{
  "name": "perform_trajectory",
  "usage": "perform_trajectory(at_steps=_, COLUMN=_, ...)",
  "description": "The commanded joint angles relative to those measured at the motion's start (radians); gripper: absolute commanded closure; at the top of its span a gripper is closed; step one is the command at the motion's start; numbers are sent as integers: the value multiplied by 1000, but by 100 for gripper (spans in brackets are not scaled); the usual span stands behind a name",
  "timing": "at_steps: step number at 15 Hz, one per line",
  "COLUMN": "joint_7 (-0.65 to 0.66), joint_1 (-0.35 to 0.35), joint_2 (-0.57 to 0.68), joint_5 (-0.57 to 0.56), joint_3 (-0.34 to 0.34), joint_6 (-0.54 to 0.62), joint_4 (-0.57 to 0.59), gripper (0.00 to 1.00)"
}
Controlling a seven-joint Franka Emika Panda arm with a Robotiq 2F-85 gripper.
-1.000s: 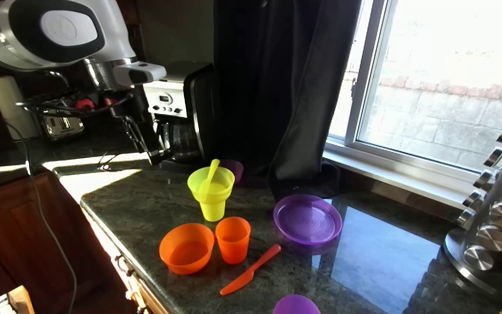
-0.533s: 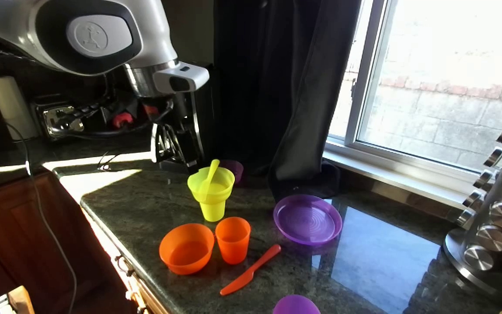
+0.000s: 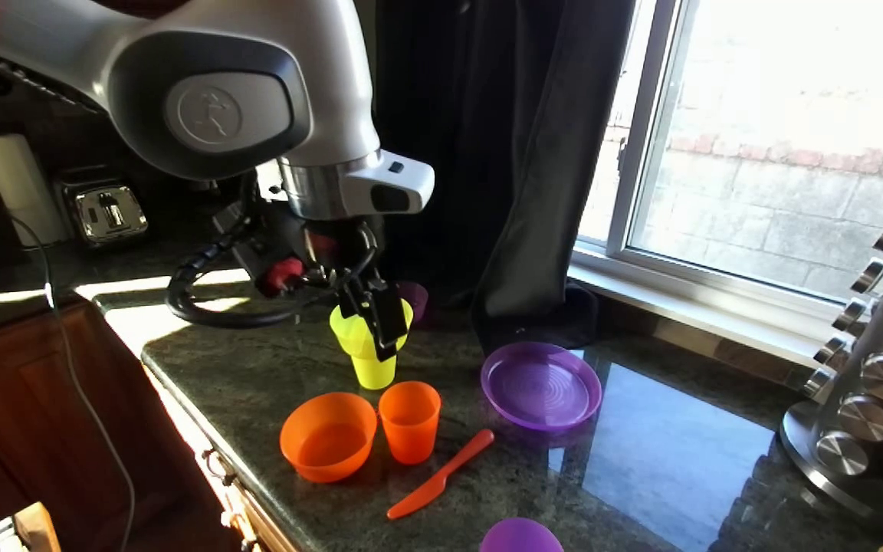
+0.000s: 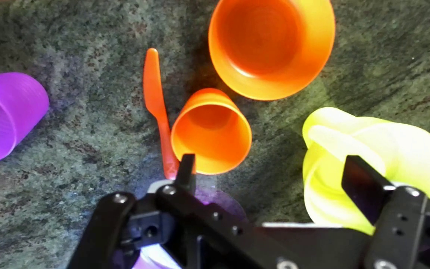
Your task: Put the orange cup and the orange knife in the bowl
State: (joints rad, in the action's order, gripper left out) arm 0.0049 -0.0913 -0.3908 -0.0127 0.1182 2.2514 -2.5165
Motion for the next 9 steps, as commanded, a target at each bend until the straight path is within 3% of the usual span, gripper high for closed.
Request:
perform_trajectory(at_steps=1, joint_7=-129, joint_1=-7, joint_2=63, joint_5=30, joint_3=56, joint_6=46, joint_4=-1, gripper=0)
perform_trajectory(at_steps=4, joint_7=-140, joint_1=-26, joint_2=108, joint_5=33, joint_3=78, joint_6=98, joint_4=2, gripper=0)
perform_trajectory(at_steps=5, joint_7=-115, joint_1=-26, joint_2=75, joint_5=11, joint_3=57, joint_6=58, joint_4=1, gripper=0)
perform_trajectory(at_steps=9, joint_7=-118, joint_1=-35, joint_2=104, joint_5=13, joint_3=65, joint_6=82, joint_4=3, gripper=0)
